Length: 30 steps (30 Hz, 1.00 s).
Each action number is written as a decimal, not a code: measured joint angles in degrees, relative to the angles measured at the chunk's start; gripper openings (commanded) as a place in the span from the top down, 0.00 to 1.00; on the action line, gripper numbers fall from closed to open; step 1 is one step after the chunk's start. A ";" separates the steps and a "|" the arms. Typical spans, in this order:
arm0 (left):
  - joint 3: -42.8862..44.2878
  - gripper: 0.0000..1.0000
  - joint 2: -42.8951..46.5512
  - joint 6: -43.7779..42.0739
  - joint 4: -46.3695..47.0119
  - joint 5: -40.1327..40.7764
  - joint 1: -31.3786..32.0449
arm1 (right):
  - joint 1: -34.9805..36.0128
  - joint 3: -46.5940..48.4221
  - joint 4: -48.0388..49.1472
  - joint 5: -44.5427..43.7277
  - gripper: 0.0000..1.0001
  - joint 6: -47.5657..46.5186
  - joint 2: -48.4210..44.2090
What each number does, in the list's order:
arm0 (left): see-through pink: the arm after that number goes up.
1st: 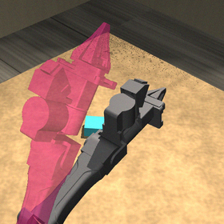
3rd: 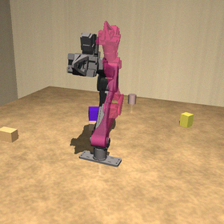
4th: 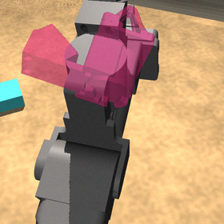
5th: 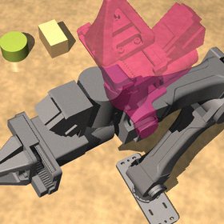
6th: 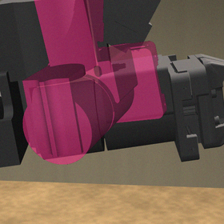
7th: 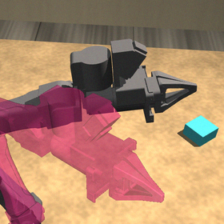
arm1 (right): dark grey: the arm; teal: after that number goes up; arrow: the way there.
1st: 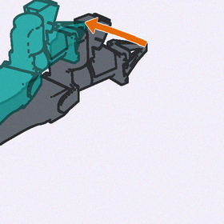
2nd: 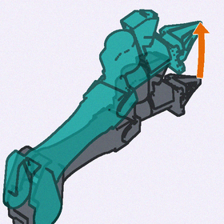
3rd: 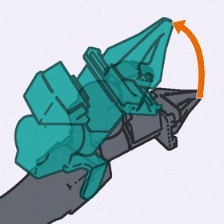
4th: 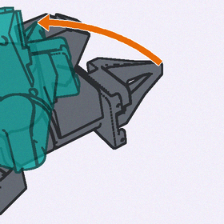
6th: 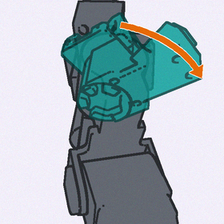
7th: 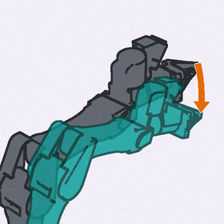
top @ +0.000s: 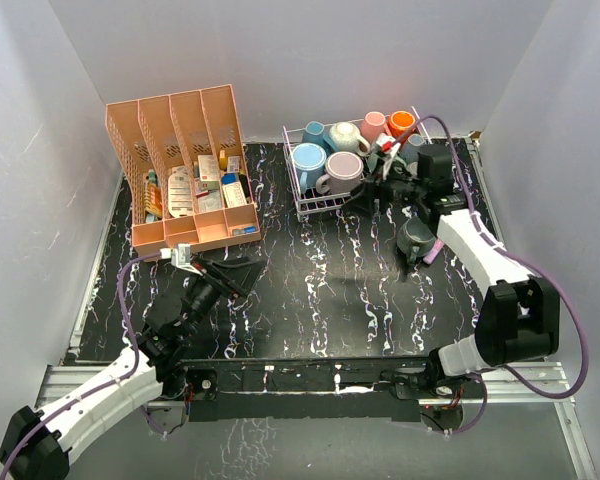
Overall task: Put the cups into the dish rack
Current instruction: Turn the cup upside down in the dish rack, then move the cup to the center of the board.
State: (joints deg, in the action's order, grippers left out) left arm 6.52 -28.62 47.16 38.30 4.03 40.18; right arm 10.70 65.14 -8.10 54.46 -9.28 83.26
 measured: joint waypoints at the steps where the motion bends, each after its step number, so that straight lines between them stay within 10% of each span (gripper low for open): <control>1: 0.00 0.03 -0.26 0.24 0.33 -0.02 0.00 | -0.79 -1.03 0.37 0.39 0.44 0.02 -0.68; 18: 2.64 0.08 -15.06 4.24 9.20 -3.96 0.00 | -23.65 -15.13 3.65 4.22 0.38 0.42 -9.44; 30: 23.50 0.13 -34.82 1.64 -1.01 -7.93 2.10 | -31.54 -16.83 5.11 1.86 0.37 1.88 -9.53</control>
State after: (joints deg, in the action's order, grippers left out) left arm 30.02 -63.44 48.80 37.30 -3.90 42.28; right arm -20.84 48.31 -2.98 56.31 -7.40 73.73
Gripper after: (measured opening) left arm 0.878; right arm 0.623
